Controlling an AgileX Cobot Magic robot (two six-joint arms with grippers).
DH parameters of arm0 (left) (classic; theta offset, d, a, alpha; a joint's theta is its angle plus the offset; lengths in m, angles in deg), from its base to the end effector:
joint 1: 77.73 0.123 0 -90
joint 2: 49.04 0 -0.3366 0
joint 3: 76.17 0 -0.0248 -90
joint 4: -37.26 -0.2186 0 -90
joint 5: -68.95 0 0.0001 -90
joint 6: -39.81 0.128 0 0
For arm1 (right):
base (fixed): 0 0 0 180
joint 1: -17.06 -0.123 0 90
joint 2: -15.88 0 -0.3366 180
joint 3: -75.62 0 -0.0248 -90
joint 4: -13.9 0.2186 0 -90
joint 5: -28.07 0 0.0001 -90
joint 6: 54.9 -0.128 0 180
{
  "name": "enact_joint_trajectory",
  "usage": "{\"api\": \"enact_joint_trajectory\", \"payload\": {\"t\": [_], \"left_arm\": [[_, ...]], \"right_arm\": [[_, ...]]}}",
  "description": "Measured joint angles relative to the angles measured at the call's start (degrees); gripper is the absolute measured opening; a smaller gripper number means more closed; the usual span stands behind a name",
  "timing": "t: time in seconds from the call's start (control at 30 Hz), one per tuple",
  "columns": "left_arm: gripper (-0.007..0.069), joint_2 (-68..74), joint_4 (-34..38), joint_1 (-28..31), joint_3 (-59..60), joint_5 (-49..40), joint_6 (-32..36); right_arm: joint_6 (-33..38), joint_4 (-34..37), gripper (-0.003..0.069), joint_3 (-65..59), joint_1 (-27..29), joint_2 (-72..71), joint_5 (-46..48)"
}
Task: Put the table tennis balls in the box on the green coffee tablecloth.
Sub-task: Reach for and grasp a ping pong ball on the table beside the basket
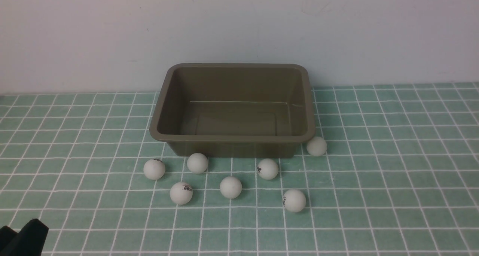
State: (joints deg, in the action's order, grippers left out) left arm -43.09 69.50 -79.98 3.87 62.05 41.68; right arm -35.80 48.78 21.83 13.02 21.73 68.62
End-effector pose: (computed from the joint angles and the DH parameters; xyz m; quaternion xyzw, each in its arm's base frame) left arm 0.0089 -0.0086 0.1937 -0.1516 0.7021 -0.2163 0.6612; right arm -0.0436 0.0447 0.2794 -0.0981 0.7269 0.2128 0.6455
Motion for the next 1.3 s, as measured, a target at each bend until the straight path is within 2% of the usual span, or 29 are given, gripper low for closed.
{"api": "enact_joint_trajectory", "payload": {"t": [0.1, 0.2, 0.4, 0.53, 0.7, 0.77, 0.83, 0.93, 0.97, 1.17, 1.3], "left_arm": [[0.0395, 0.0, 1.7, 0.0, -0.2, -0.4, 0.1], [0.0395, 0.0, 1.7, 0.0, -4.4, -5.2, 2.2], [0.0395, 6.2, 1.6, 0.0, -16.0, -15.4, 11.6], [0.0395, 12.9, 1.5, 0.0, -21.3, -19.5, 16.2], [0.0395, 20.2, 1.3, 0.0, -26.4, -23.1, 25.0], [0.0395, 23.5, 1.3, 0.0, -27.8, -24.1, 29.1], [0.0395, 29.5, 1.2, 0.0, -30.9, -25.3, 35.8], [0.0396, 34.3, 1.3, 0.0, -32.6, -25.7, 39.8], [0.0407, 38.8, 1.6, 0.0, -34.1, -25.7, 41.9], [0.0468, 51.8, 3.0, 0.0, -37.6, -24.9, 45.5], [0.0472, 60.0, 3.3, 0.0, -39.5, -22.7, 46.5]], "right_arm": [[0.6, -0.2, 0.0451, 0.0, 0.0, 0.0, 0.8], [3.4, -0.2, 0.0451, 0.0, 0.0, 0.0, 2.2], [10.2, -0.2, 0.0451, 0.0, 0.0, 0.0, 4.2], [13.4, -0.2, 0.0451, 0.0, 0.0, 0.0, 4.8], [16.4, -0.3, 0.0451, 0.0, 0.0, 0.0, 5.0], [17.0, -0.3, 0.0451, 0.0, 0.0, 0.0, 5.0], [17.4, 0.1, 0.0451, 0.0, 0.0, 0.5, 5.3], [17.7, 1.2, 0.0451, 0.0, 0.0, 1.5, 5.8], [18.3, 3.5, 0.0451, 0.0, 0.0, 3.3, 6.1], [21.6, 7.4, 0.0451, 0.0, 0.0, 7.5, 6.0], [23.7, 7.9, 0.0451, 0.0, 0.0, 10.6, 5.7]]}}
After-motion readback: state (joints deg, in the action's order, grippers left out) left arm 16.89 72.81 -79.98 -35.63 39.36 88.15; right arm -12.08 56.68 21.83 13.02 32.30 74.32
